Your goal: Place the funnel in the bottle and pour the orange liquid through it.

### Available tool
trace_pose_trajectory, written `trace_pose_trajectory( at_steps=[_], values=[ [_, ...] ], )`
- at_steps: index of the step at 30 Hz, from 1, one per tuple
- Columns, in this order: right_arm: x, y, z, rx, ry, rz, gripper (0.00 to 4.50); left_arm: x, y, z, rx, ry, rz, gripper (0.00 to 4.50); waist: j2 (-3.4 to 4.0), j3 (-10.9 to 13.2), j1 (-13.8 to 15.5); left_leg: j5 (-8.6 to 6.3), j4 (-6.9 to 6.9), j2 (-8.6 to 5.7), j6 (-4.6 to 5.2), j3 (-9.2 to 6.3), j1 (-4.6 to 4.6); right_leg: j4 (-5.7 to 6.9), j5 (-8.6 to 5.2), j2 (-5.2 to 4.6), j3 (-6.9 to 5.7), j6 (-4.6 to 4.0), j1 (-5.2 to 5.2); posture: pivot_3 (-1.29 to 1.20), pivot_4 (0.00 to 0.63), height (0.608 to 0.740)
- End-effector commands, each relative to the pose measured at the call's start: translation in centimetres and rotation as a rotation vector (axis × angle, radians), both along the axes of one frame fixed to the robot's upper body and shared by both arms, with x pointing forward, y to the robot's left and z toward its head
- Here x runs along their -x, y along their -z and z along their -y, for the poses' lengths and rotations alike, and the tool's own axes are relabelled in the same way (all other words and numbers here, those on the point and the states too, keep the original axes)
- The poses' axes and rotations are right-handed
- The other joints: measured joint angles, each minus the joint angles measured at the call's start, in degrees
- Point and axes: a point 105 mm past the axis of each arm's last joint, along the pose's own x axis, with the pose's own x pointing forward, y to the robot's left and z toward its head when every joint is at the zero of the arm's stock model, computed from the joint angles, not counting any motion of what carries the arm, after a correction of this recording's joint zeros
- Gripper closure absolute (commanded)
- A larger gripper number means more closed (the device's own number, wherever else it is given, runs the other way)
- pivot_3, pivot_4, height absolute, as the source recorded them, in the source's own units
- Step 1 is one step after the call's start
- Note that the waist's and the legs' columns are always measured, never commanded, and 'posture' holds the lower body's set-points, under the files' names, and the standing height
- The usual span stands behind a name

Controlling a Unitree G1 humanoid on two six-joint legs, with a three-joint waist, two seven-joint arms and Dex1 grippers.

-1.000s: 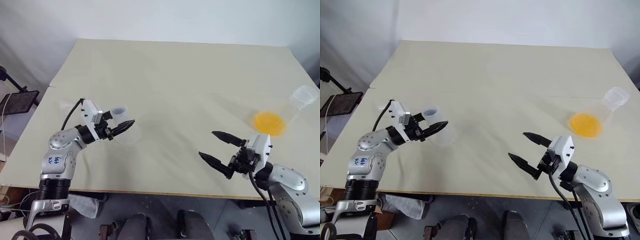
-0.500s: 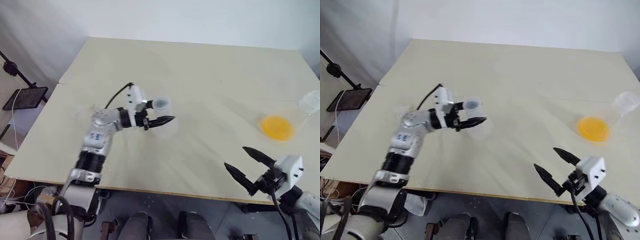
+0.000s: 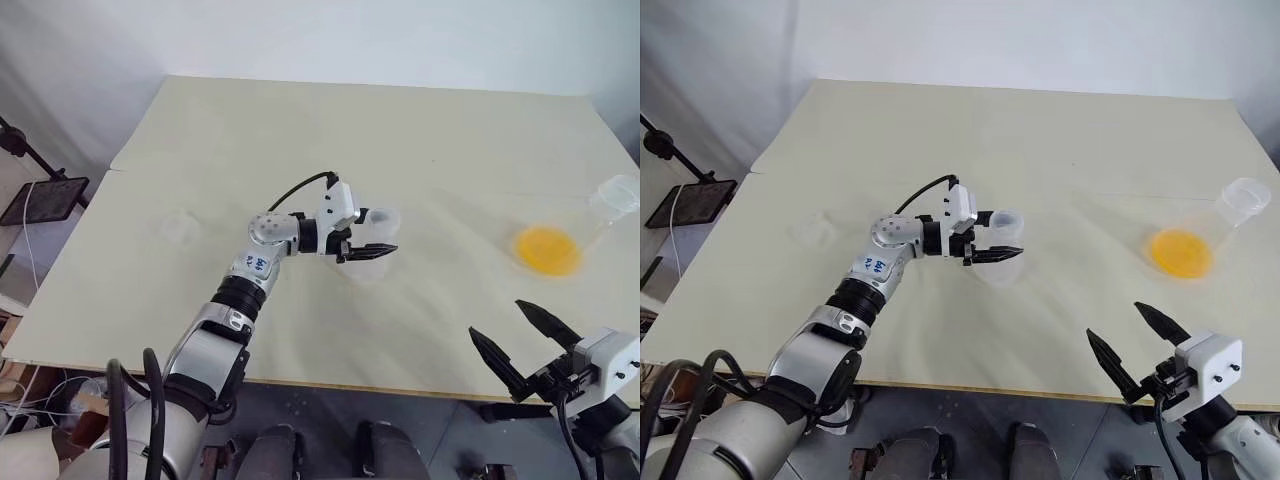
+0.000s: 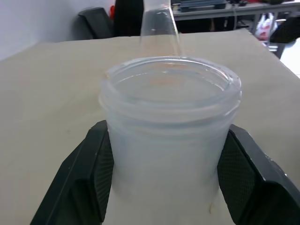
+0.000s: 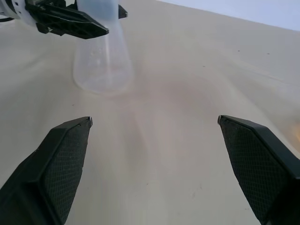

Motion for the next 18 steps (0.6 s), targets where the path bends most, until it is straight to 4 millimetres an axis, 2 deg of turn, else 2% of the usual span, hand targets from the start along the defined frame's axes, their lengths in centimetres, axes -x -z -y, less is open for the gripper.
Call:
trace_pose_trajectory(
  at_steps=[1, 7, 9, 13, 18],
  values=[
    [-0.1, -1.2, -0.3, 0.011, 0.001, 0.059, 0.00, 0.4, -1.0, -0.6, 0.032, 0.018, 0.016, 1.82, 0.00, 0.00, -0.11, 0.00, 0.00, 0.00, 0.00, -0.02, 0.00, 0.01, 0.00, -0.01, 0.00, 0.00, 0.00, 0.00, 0.150, 0.740],
    [-1.2, -1.3, -1.0, -0.004, -0.041, 0.069, 0.00, 1.1, -0.8, -0.7, 0.053, 0.040, -0.017, 1.82, 0.00, 0.00, -0.18, 0.00, 0.02, -0.01, 0.00, -0.10, 0.00, 0.04, 0.00, -0.03, -0.03, 0.00, 0.01, 0.00, 0.150, 0.740],
    [-1.5, -1.5, -1.2, -0.005, -0.057, 0.075, 0.00, 1.2, -0.8, -1.0, 0.046, 0.042, -0.020, 1.11, 0.00, 0.00, -0.17, 0.00, 0.02, -0.02, 0.00, -0.10, -0.01, 0.04, 0.00, -0.04, -0.02, 0.00, 0.01, 0.00, 0.150, 0.740],
    [-2.1, -1.7, -1.2, -0.005, -0.071, 0.080, 0.00, 1.2, -1.4, -2.3, 0.064, 0.019, -0.027, 0.01, 0.00, 0.00, -0.21, 0.00, 0.02, -0.01, 0.00, -0.12, 0.00, 0.06, 0.00, -0.03, -0.03, 0.00, 0.01, 0.00, 0.150, 0.740],
    [-2.9, -1.9, -1.5, -0.011, -0.105, 0.085, 0.00, 1.1, -1.8, -5.6, 0.125, -0.051, -0.051, 0.01, 0.01, -0.01, -0.32, 0.00, 0.03, -0.01, 0.00, -0.13, 0.01, 0.08, 0.00, -0.06, -0.02, 0.00, 0.01, 0.00, 0.150, 0.740]
  ],
)
